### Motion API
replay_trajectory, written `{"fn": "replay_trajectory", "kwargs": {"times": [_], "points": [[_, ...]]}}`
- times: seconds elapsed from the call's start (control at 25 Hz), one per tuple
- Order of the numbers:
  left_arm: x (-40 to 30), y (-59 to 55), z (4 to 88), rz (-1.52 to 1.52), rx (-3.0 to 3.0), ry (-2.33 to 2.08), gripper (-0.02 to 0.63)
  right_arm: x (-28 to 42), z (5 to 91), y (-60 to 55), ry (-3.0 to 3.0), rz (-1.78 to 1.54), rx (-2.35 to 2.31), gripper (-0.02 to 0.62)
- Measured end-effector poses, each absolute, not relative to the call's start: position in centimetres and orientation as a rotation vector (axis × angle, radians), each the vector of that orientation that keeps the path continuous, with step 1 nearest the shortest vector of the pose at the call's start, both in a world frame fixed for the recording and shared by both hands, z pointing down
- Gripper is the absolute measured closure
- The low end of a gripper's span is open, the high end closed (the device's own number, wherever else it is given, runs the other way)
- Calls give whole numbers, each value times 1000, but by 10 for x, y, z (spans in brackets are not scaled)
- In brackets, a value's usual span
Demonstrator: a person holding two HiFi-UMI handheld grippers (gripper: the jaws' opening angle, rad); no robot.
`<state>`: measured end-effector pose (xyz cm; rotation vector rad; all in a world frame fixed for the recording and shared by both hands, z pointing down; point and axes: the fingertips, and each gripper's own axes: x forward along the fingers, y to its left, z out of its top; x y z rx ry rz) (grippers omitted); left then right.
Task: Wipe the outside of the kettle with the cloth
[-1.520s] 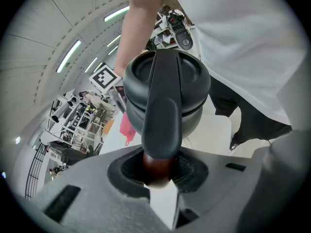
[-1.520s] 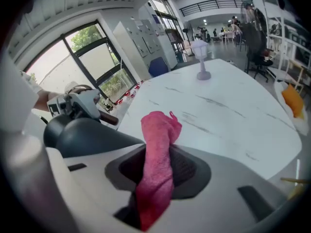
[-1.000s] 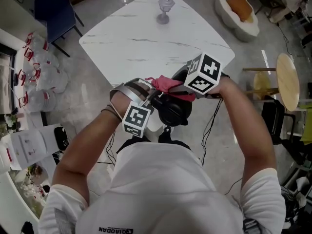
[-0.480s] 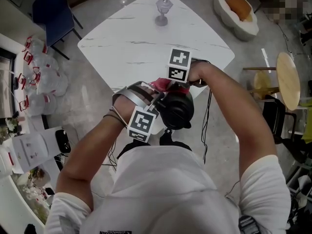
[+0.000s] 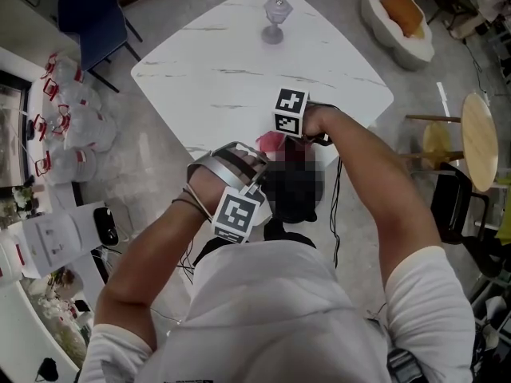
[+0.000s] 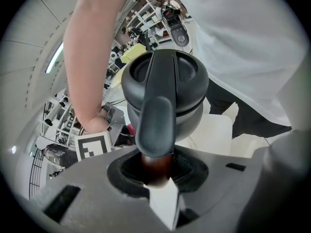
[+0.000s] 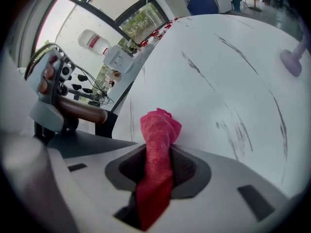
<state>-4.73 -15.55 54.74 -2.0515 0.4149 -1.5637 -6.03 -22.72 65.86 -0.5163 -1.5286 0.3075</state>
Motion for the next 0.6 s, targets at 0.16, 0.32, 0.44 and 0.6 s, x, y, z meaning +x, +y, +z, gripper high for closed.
{"fn": "replay_trajectory", "kwargs": {"times": [0.16, 0.32, 0.44, 0.6], "points": [[-51, -156, 550, -1570, -2078, 435, 511, -60, 668, -235, -1550, 291, -481, 468], [-56, -156, 555, -1582, -2127, 455, 512, -66, 667, -248, -1620, 210, -426, 466], [-63, -155, 561, -1597, -2186, 494, 512, -76, 651, -260, -1762, 207, -349, 466], [-71, -152, 568, -1603, -2322, 575, 512, -80, 616, -285, -1992, 275, -156, 465]]}}
